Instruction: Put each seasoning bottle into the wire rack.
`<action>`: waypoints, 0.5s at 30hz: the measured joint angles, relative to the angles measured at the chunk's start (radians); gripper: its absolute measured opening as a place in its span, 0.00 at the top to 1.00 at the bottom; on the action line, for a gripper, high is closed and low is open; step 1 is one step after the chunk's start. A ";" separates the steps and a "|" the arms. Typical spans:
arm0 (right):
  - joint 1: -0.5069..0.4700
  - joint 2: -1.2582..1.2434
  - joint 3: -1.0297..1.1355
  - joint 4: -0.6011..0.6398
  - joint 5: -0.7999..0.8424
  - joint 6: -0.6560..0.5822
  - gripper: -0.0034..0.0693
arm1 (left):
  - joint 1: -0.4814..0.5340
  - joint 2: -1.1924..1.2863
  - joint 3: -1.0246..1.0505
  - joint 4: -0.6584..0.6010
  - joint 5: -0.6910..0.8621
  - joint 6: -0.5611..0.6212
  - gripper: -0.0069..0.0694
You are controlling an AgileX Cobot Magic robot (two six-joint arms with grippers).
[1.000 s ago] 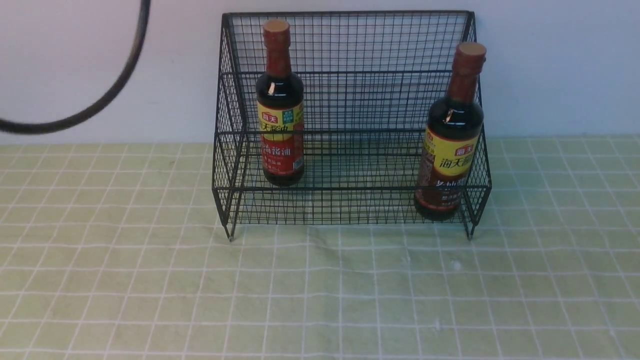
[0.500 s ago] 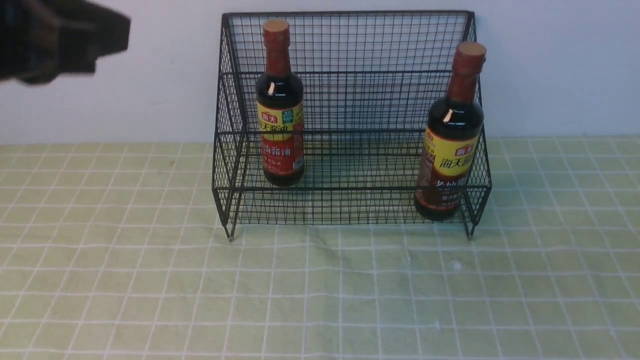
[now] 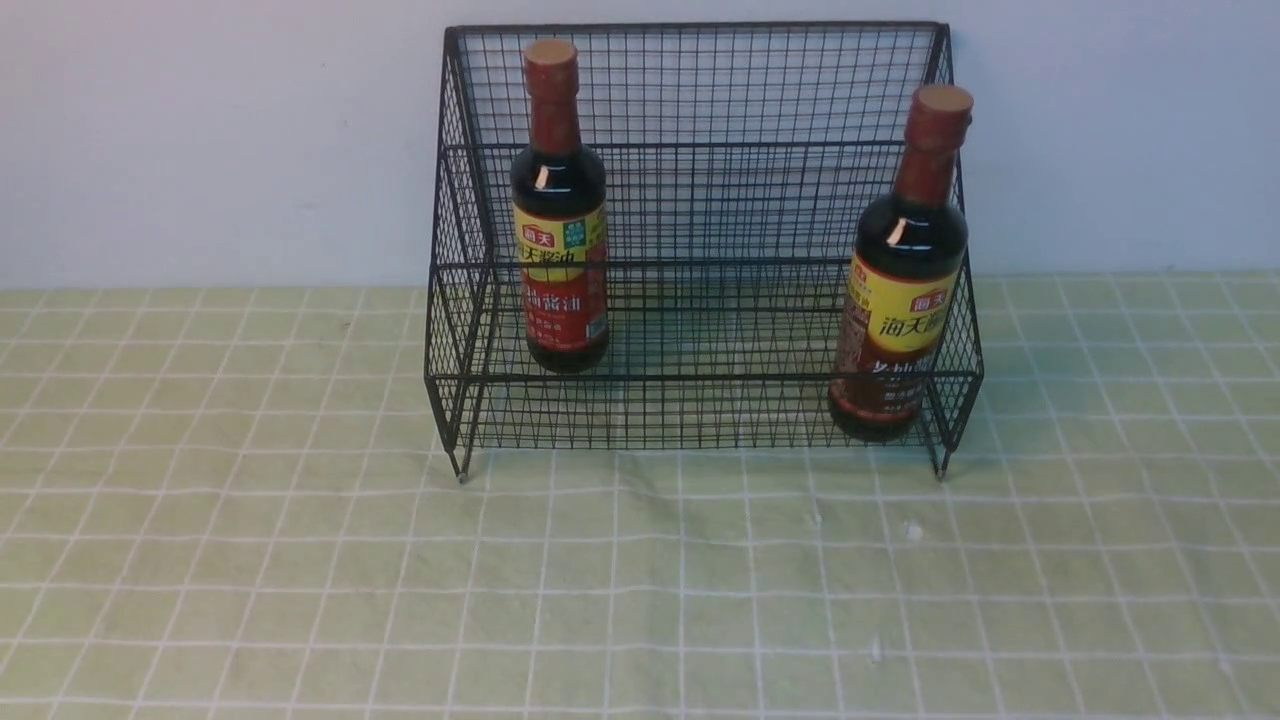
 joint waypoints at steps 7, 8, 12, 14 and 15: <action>0.000 0.000 0.000 0.000 0.000 0.000 0.97 | 0.000 -0.051 0.001 0.024 0.031 0.006 0.92; 0.000 0.000 0.000 0.000 0.000 0.000 0.97 | 0.000 -0.051 0.001 0.033 0.031 0.007 0.92; 0.000 0.000 0.000 0.000 0.000 0.000 0.97 | 0.000 -0.056 0.022 0.081 0.022 0.007 0.92; 0.000 0.000 0.000 0.000 0.000 0.000 0.97 | 0.017 -0.088 0.088 0.139 -0.028 -0.008 0.92; 0.000 0.000 0.000 0.000 0.000 0.000 0.97 | 0.030 -0.111 0.119 0.160 -0.052 -0.019 0.92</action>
